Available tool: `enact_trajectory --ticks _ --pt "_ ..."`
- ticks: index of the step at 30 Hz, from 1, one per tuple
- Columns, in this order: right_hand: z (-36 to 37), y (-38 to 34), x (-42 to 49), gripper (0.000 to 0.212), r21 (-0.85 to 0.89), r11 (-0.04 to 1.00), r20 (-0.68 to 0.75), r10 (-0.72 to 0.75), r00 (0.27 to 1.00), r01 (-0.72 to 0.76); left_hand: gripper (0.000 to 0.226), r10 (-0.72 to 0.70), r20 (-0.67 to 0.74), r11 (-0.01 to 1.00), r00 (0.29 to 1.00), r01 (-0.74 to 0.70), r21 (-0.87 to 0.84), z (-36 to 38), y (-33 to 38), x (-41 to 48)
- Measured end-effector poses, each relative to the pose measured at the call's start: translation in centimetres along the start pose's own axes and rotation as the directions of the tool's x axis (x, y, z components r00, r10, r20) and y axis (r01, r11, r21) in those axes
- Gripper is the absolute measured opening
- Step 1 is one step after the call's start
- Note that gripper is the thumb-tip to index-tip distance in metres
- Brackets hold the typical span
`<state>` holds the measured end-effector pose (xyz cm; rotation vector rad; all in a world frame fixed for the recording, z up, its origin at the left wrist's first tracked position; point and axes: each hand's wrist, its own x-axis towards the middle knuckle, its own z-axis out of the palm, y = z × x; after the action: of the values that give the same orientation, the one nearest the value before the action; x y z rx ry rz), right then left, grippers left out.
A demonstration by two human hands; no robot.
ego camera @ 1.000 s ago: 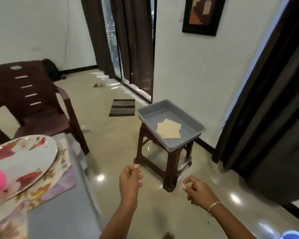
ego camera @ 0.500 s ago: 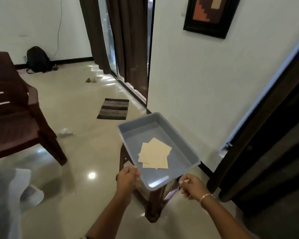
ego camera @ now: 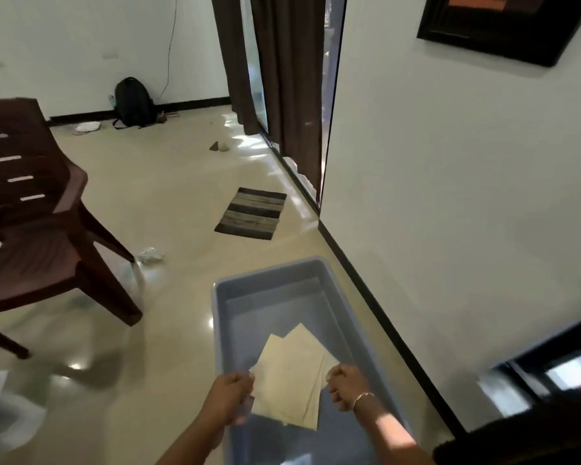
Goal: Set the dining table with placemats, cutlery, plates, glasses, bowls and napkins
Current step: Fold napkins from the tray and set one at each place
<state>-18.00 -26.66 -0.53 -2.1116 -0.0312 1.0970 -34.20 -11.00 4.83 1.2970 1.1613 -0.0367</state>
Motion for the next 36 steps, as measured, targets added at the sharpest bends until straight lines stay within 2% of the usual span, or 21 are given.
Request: enact_trajectory --ticks 3,6,12,18,24,26,28,30,34,36 --pt "-0.7 -1.1 4.5 0.006 -0.233 0.970 0.038 -0.057 0.998 0.065 0.022 -0.051 -0.052 0.996 0.997 0.054 0.072 1.3 1.0 3.9" --pt "-0.8 -1.7 7.9 0.018 -0.521 0.837 0.103 -0.131 0.986 0.165 0.022 -0.067 -0.088 0.983 0.994 0.081 0.165 1.8 1.3 6.6" --pt "0.1 -1.9 14.4 0.033 -0.674 0.705 0.157 -0.157 0.975 0.222 0.022 -0.123 -0.085 0.963 0.989 0.139 0.232 2.9 -0.1 9.6" --pt "2.4 -1.9 16.9 0.038 -0.727 0.619 0.254 -0.158 0.954 0.296 0.028 -0.178 -0.150 0.952 0.973 0.209 0.225 3.2 -2.4 10.0" --pt "3.7 -1.0 17.0 0.032 -0.770 0.590 0.185 -0.159 0.970 0.244 0.023 -0.242 -0.172 0.943 0.955 0.273 0.189 3.1 -3.5 9.4" --pt "3.6 -1.1 16.7 0.024 -0.742 0.638 0.154 -0.140 0.978 0.208 0.025 -0.248 -0.171 0.948 0.954 0.275 0.163 2.9 -3.6 9.0" --pt "3.4 -1.3 16.5 0.015 -0.651 0.738 0.118 -0.131 0.984 0.177 0.026 -0.248 -0.172 0.951 0.953 0.273 0.145 2.8 -3.8 8.6" --pt "2.9 -1.9 15.7 0.009 -0.561 0.804 0.095 -0.174 0.980 0.197 0.023 -0.245 -0.172 0.956 0.954 0.267 0.121 2.6 -3.9 8.0" --pt "1.5 -3.3 13.1 0.022 -0.476 0.825 0.050 -0.320 0.946 0.304 0.020 -0.215 -0.166 0.971 0.962 0.229 0.069 2.0 -4.3 6.2" --pt "0.8 -4.5 11.2 0.016 -0.445 0.818 0.010 -0.403 0.915 0.365 0.018 -0.199 -0.152 0.978 0.968 0.205 0.028 1.5 -4.4 5.1"
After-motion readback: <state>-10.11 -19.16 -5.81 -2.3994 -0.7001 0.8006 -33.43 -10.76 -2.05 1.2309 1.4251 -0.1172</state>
